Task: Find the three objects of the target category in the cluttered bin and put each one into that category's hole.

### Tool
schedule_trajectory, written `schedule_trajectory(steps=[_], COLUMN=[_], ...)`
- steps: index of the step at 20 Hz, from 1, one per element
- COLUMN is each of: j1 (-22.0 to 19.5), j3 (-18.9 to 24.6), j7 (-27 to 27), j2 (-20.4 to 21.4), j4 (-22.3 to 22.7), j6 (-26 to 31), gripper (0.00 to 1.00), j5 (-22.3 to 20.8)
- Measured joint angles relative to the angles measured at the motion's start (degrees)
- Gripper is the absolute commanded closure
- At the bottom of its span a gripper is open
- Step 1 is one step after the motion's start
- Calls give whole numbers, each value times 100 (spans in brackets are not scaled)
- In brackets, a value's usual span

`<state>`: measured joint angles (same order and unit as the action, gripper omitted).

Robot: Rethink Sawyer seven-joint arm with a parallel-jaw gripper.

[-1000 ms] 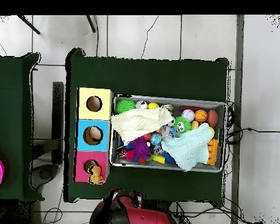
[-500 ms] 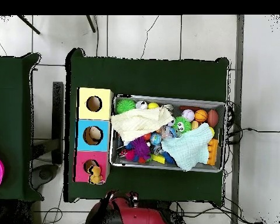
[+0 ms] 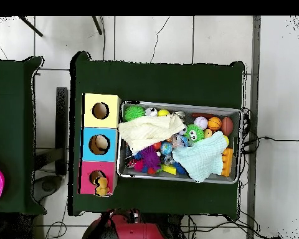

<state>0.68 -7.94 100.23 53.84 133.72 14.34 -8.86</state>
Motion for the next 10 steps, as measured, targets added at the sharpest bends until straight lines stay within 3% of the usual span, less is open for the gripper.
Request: schedule_trajectory(steps=[10], j1=[93], j3=[-105], j7=[0], j2=[6], j4=[-2], j6=[-1], gripper=[0], j5=[1])
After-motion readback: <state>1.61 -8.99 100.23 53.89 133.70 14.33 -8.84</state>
